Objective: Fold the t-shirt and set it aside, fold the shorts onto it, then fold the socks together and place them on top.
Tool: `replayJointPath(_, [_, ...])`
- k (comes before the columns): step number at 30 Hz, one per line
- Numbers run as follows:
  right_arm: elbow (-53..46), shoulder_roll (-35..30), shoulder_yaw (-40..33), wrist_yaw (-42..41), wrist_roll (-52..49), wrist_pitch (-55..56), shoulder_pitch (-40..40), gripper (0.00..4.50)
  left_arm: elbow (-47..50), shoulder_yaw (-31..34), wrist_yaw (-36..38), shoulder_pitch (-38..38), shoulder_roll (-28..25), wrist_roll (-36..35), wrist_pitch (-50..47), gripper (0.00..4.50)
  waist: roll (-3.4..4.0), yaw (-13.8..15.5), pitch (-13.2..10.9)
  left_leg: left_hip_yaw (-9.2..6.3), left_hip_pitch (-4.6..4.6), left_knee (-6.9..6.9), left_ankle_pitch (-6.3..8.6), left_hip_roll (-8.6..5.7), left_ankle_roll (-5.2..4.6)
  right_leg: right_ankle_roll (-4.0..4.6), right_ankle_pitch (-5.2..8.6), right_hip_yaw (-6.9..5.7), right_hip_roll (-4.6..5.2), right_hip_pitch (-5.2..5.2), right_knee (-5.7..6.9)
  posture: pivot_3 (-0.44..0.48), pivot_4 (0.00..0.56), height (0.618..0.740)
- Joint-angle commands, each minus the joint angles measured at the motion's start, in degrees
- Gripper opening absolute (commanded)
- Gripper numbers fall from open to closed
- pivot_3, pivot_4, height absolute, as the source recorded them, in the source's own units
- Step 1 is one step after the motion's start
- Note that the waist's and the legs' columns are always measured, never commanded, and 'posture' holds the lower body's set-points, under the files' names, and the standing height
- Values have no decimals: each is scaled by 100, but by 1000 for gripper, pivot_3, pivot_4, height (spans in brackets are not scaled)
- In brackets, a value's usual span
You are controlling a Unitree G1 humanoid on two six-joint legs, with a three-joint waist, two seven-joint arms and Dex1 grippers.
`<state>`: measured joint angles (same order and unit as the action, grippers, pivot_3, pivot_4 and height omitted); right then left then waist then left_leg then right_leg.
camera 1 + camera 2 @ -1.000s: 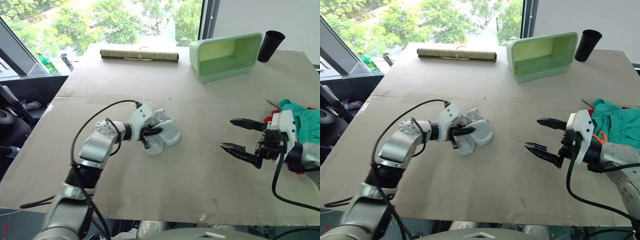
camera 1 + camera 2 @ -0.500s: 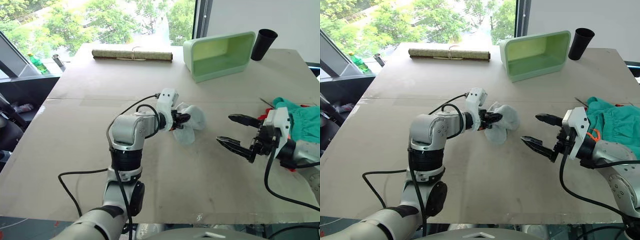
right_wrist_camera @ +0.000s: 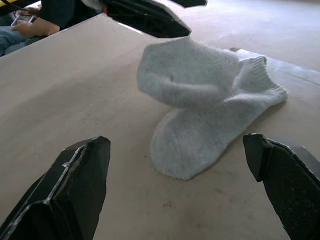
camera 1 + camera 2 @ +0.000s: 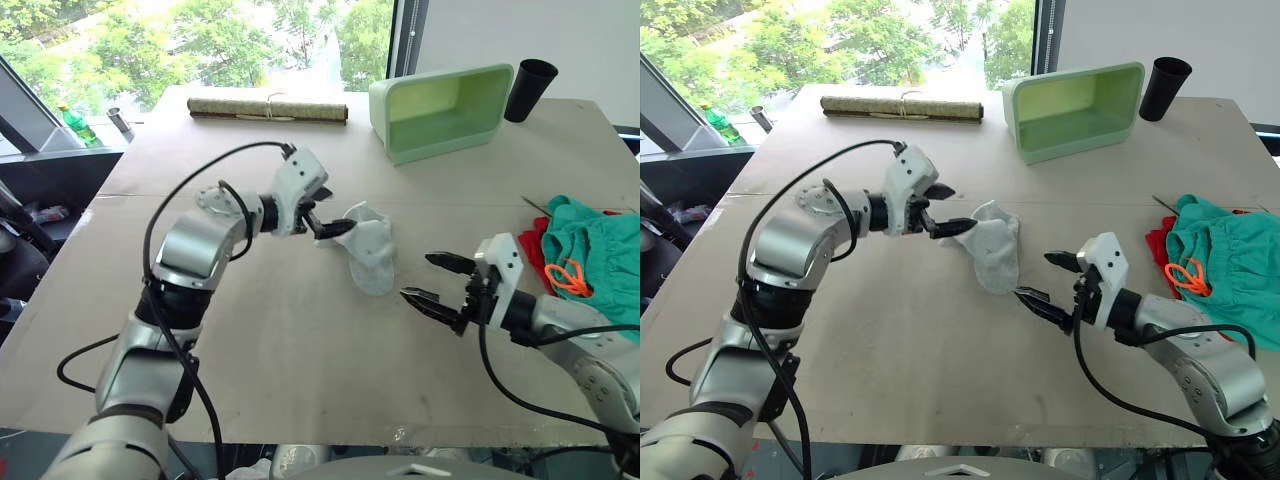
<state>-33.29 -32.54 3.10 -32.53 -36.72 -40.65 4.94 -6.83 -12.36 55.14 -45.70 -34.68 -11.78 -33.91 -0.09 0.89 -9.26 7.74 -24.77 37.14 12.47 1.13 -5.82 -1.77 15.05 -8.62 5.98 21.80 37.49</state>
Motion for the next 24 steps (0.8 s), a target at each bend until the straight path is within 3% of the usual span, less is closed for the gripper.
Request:
replayJointPath(1, [428,286,575,335,505,-156,457,4500,-1107,-656,1508,-311,-252,525,2208,4445,-2,-14,1,0,-1,-1,0,0,0,0,0,-2,0,2,-1,0,150,740])
replayJointPath(4, [673,446,763,394,718,-189,718,4500,-2004,-924,2051,-523,-308,908,3408,4445,6,-22,0,6,0,-9,0,0,1,4,0,-1,1,9,-1,0,150,740])
replayJointPath(10, [1206,620,1391,343,1482,59,1078,4500,-3402,-1132,3471,-1115,-354,1147,4277,4445,-1,-19,-1,7,-33,-1,-16,0,-28,6,2,-7,-2,41,13,0,150,740])
replayJointPath(14, [1290,489,1621,196,1859,228,1033,4500,-3777,-1244,3734,-1307,-476,1133,4585,4445,-1,-39,-1,11,-33,5,-16,-1,-30,5,3,-4,-3,40,12,0,150,740])
replayJointPath(17, [1294,370,1651,104,2086,375,1015,3803,-4018,-1171,3736,-1582,-464,684,4377,4500,-4,-24,-3,10,-32,8,-16,-1,-30,5,3,-4,-3,40,19,0,150,740])
replayJointPath(18, [1276,331,1654,44,2122,411,999,3390,-4077,-1154,3736,-1654,-458,578,4334,4500,-8,-20,-5,10,-33,11,-16,0,-31,4,3,-5,-3,40,21,0,150,740])
replayJointPath(24, [1326,50,1509,-281,2335,618,1158,267,-4861,-510,3641,-2392,-113,-96,3788,4500,-15,-20,-5,7,-36,23,-12,-1,-39,1,4,-5,-3,38,22,0,150,740])
